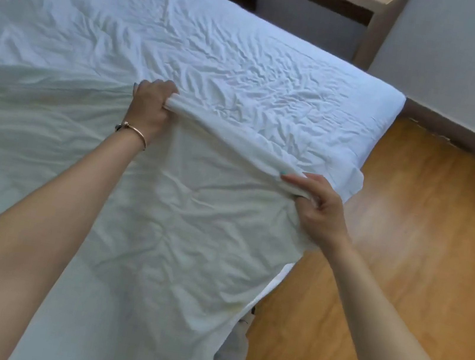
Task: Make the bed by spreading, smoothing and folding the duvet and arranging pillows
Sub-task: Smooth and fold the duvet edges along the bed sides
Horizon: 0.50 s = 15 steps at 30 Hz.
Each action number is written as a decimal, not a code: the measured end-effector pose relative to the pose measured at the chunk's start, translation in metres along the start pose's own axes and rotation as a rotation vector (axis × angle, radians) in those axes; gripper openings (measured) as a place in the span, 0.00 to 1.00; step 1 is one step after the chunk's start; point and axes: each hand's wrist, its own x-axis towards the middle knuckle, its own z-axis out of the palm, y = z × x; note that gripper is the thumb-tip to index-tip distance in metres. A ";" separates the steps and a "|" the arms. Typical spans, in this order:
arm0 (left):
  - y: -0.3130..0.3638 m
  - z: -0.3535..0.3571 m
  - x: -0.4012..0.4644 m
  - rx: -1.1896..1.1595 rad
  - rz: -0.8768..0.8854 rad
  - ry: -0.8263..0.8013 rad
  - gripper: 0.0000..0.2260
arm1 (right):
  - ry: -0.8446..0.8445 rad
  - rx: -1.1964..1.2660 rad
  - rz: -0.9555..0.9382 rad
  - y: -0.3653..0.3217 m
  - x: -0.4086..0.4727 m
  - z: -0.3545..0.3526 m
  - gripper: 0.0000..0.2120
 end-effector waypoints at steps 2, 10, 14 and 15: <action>0.028 0.037 0.064 -0.036 0.040 0.027 0.16 | 0.081 -0.049 0.049 0.026 0.047 -0.031 0.25; 0.057 0.273 0.141 0.328 -0.119 -0.607 0.16 | -0.013 -0.349 0.668 0.200 0.125 -0.042 0.19; 0.029 0.330 0.134 0.139 -0.096 -0.570 0.10 | -0.018 -0.172 0.742 0.246 0.104 -0.038 0.32; 0.027 0.333 0.133 0.042 -0.096 -0.542 0.11 | 0.020 -0.179 0.678 0.251 0.100 -0.036 0.31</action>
